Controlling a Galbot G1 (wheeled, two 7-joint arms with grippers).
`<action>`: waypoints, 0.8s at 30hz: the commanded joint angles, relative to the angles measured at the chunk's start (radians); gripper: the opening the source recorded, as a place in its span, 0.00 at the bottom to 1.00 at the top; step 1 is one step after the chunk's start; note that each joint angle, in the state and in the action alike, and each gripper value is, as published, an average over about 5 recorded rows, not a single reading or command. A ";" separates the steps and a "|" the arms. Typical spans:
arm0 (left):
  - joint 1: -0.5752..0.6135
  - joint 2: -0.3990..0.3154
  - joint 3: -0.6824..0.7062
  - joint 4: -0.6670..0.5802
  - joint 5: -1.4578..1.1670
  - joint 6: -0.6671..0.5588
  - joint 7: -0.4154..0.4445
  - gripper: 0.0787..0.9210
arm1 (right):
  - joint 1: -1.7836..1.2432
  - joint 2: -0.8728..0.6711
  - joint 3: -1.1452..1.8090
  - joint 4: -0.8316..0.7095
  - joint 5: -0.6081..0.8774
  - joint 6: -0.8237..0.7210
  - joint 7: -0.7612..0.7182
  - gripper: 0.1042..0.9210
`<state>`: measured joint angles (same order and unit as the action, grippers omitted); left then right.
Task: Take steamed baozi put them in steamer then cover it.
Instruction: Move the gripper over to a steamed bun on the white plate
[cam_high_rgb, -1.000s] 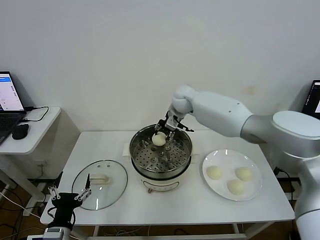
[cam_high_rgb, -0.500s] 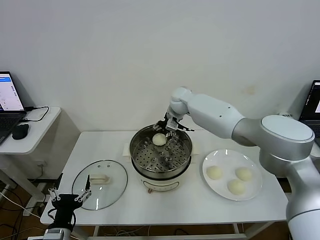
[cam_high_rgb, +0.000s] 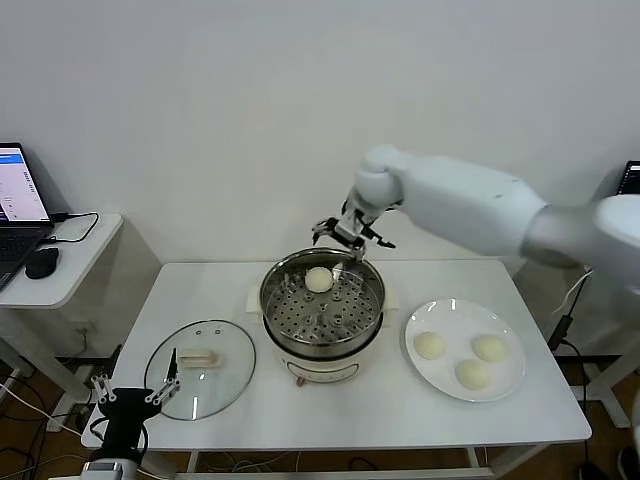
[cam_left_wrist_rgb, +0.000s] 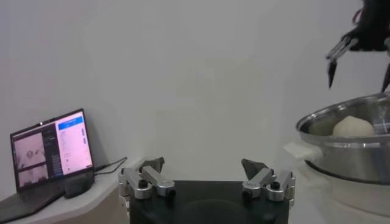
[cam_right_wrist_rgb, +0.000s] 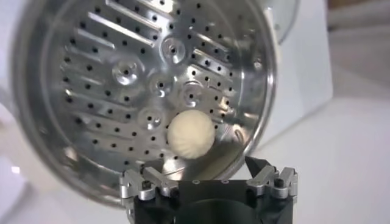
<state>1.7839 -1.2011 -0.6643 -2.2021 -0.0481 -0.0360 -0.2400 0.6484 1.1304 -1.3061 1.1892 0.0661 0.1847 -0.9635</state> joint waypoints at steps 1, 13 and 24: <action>0.009 -0.002 0.003 -0.027 0.000 0.000 0.002 0.88 | 0.181 -0.474 -0.089 0.460 0.303 -0.602 -0.033 0.88; 0.012 -0.023 0.022 -0.040 0.007 -0.006 0.008 0.88 | -0.119 -0.713 0.071 0.414 0.091 -0.464 -0.109 0.88; 0.005 -0.039 0.032 -0.020 0.018 -0.007 0.011 0.88 | -0.456 -0.627 0.322 0.233 -0.068 -0.376 -0.136 0.88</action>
<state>1.7892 -1.2352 -0.6339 -2.2356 -0.0318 -0.0418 -0.2297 0.4957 0.5409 -1.1904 1.5201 0.1351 -0.2247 -1.0670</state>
